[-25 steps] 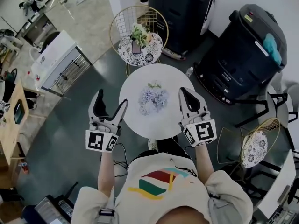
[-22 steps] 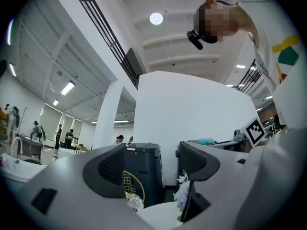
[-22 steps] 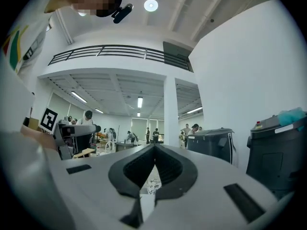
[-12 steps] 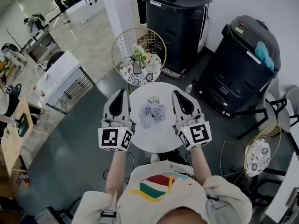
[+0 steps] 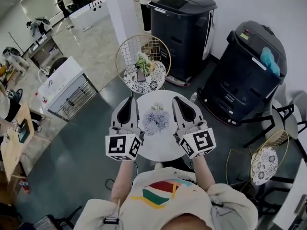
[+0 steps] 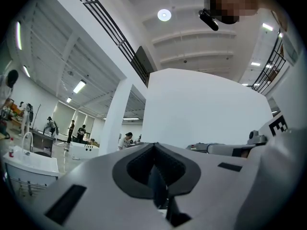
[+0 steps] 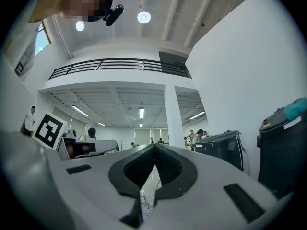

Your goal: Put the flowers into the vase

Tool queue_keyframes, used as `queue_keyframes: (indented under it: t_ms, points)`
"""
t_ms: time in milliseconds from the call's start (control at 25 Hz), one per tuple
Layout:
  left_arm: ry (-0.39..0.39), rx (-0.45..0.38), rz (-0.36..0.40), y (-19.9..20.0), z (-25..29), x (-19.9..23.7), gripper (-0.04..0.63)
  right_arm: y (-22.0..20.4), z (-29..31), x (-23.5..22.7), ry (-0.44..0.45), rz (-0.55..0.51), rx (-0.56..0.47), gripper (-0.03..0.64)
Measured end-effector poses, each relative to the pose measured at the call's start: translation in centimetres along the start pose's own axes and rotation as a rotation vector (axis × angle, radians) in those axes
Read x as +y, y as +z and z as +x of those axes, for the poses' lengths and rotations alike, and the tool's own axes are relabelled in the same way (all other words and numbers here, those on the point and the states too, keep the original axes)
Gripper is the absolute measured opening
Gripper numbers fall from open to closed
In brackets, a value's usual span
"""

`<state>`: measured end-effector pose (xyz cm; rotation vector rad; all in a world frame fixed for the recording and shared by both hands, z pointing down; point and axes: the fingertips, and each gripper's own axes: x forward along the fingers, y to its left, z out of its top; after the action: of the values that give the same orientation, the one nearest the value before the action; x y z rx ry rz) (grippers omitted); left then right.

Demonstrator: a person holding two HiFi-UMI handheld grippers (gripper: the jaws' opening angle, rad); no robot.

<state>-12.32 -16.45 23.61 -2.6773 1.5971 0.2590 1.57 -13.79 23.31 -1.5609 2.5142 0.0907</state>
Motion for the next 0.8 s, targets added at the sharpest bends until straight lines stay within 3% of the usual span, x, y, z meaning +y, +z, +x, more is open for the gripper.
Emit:
queue_keyframes:
  t_ms: [800]
  points:
    - [0.006,0.000,0.010,0.32,-0.80,-0.26,0.007,0.04,-0.76,0.56,0.005,0.008,0.011,0.008]
